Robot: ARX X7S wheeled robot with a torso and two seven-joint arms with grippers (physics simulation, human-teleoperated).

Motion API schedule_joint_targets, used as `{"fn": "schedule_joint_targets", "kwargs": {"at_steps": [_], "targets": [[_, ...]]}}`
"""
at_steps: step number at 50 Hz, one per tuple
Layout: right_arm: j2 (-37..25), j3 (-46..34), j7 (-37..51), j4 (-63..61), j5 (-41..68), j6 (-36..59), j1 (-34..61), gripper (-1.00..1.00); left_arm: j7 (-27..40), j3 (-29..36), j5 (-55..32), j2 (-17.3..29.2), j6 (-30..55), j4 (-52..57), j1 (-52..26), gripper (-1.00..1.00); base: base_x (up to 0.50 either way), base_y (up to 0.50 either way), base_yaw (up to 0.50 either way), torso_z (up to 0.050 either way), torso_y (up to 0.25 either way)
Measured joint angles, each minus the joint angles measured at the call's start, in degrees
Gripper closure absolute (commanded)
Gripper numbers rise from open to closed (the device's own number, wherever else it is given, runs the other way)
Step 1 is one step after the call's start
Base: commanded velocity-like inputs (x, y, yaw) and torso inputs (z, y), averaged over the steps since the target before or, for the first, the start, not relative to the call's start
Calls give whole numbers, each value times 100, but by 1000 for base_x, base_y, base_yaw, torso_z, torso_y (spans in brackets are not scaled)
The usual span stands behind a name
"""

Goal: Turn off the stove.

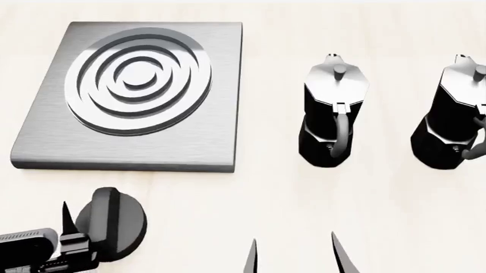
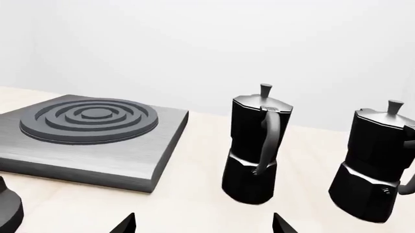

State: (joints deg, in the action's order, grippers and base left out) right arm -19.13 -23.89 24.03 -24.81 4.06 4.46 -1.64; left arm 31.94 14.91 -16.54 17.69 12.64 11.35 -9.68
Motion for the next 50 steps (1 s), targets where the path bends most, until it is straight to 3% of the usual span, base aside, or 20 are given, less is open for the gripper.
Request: {"fn": "schedule_joint_targets", "kwargs": {"at_steps": [21,50], "targets": [[-30,-33,30,25,-2,-48,13,-100,-66,11,-55,238,47,513,192,-100,0,0,0,0,0],[-156,47,156,-443,-91,181,92,-100,-311,-164,-479,984,291,2088,726,-100,0,0,0,0,0]]}}
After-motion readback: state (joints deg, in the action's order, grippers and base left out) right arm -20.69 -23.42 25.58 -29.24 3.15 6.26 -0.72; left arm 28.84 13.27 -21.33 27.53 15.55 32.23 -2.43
